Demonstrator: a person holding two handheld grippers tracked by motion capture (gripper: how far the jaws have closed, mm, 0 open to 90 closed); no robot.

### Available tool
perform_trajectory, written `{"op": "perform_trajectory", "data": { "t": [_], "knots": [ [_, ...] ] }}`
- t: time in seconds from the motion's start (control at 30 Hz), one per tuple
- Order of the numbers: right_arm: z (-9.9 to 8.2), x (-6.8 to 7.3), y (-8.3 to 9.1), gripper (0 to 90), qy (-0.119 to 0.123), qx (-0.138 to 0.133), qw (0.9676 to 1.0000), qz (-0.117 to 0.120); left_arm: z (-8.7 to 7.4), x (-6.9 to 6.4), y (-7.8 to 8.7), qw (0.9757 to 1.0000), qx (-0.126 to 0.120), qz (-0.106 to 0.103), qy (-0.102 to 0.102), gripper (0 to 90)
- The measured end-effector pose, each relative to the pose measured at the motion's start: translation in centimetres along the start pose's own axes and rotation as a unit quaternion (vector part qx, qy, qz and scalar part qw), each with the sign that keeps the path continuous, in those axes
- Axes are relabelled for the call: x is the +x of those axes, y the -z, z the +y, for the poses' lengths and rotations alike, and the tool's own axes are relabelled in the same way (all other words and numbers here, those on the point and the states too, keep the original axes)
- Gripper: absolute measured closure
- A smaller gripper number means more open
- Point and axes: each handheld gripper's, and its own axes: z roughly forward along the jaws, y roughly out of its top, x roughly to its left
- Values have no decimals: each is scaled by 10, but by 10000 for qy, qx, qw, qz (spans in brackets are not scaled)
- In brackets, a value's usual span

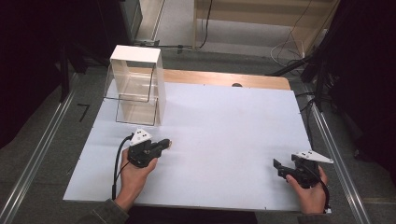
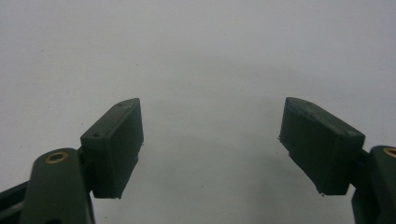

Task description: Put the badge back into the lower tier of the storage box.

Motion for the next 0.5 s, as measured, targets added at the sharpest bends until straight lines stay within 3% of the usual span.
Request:
{"op": "perform_trajectory", "data": {
  "t": [0.5],
  "knots": [
    [0,0,0,201,2,7,10000,0,2,3,4,10000,-64,13,46,896]
  ]
}}
